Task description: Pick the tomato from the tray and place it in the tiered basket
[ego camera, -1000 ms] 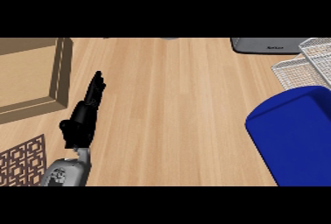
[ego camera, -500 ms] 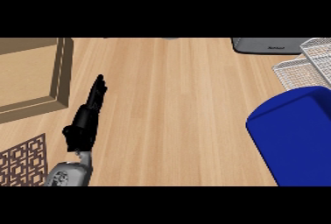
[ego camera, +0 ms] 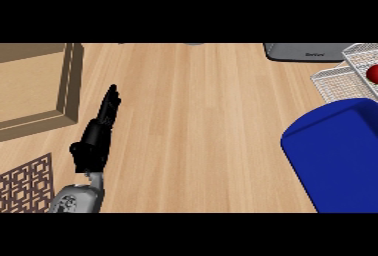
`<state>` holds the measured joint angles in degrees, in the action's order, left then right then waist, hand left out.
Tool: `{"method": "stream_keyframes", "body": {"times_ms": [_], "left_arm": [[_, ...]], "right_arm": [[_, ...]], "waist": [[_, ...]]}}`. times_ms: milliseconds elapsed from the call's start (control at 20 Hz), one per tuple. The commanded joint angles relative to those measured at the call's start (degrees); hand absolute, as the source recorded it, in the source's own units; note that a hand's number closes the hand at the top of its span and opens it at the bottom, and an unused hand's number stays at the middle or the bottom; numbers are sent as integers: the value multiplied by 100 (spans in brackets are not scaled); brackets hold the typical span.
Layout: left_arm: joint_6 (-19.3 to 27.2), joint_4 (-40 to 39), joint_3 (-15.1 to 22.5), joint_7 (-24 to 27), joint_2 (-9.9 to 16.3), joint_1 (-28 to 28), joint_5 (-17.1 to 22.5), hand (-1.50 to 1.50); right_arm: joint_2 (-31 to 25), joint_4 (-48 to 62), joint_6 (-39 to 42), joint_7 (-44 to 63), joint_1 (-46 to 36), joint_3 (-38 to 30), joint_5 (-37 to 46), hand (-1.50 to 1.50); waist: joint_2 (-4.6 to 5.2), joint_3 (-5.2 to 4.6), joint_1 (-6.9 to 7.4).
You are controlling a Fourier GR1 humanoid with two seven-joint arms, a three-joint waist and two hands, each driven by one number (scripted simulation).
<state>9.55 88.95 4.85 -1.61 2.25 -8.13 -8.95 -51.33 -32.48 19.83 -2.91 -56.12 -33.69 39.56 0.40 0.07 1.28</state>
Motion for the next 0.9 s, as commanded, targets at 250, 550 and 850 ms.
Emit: {"method": "stream_keyframes", "body": {"times_ms": [250, 550, 850], "left_arm": [[182, -184, 154, 215, -215, 30, -145, 0], [100, 78, -56, -58, -41, -1, -27, 0], [170, 136, 17, 61, -136, 258, -55, 0]], "right_arm": [[-1306, 1087, -69, 289, 185, -1124, -641, -150], [-2191, 1844, 503, -552, 1236, -1938, -1218, -150], [-2738, 2359, 1374, -1333, 2304, -2406, -1575, -150]], "waist": [[19, 7, -66], [16, 39, -191], [-17, 56, -310]]}}
